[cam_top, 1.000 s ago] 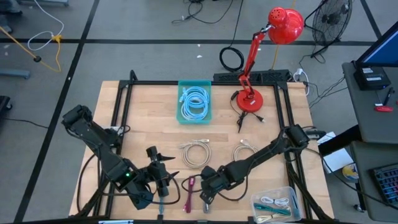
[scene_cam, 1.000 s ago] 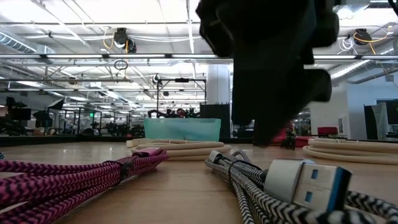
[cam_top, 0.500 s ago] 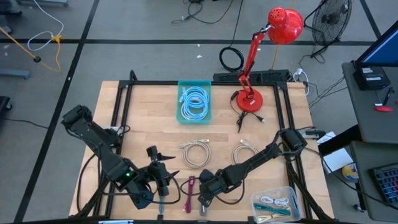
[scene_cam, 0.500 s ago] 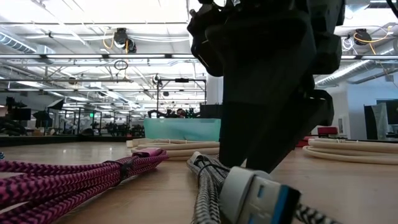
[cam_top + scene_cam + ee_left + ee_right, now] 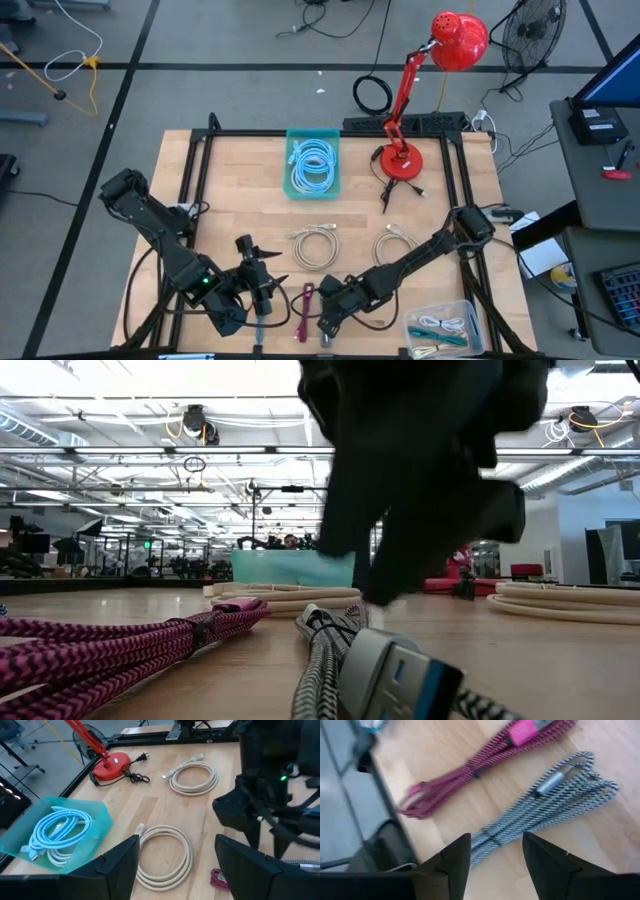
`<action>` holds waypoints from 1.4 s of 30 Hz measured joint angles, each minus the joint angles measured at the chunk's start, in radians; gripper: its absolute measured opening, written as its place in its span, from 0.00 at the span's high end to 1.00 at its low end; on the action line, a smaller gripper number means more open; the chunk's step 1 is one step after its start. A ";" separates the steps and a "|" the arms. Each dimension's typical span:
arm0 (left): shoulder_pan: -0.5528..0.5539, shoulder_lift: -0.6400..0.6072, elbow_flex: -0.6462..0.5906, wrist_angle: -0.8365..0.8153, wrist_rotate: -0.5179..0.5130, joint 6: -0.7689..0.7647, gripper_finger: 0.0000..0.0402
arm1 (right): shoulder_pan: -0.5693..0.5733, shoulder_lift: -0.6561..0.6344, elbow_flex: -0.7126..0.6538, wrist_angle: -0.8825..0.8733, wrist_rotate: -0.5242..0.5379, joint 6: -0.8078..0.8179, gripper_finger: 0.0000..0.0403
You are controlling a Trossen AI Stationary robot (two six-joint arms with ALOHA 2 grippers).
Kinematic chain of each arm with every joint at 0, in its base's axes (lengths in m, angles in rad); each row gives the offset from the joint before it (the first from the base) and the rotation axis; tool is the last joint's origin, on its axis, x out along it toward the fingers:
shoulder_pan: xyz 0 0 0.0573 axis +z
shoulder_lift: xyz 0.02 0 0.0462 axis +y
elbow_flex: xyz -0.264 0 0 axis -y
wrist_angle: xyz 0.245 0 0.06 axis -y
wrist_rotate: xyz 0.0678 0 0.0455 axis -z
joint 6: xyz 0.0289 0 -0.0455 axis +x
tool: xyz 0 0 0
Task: Pick & Place USB Port
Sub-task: Put the gray USB cable into the transparent bin
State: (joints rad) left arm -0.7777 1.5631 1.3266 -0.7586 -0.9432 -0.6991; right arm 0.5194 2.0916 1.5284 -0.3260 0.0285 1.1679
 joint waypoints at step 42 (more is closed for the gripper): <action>-0.012 0.000 0.000 0.000 0.046 -0.120 0.35 | 0.007 -0.063 0.112 -0.144 0.017 -0.944 0.58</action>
State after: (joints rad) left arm -0.7898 1.5635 1.3266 -0.7589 -0.8974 -0.8189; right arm 0.5265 2.0285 1.6405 -0.4699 0.0456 0.2238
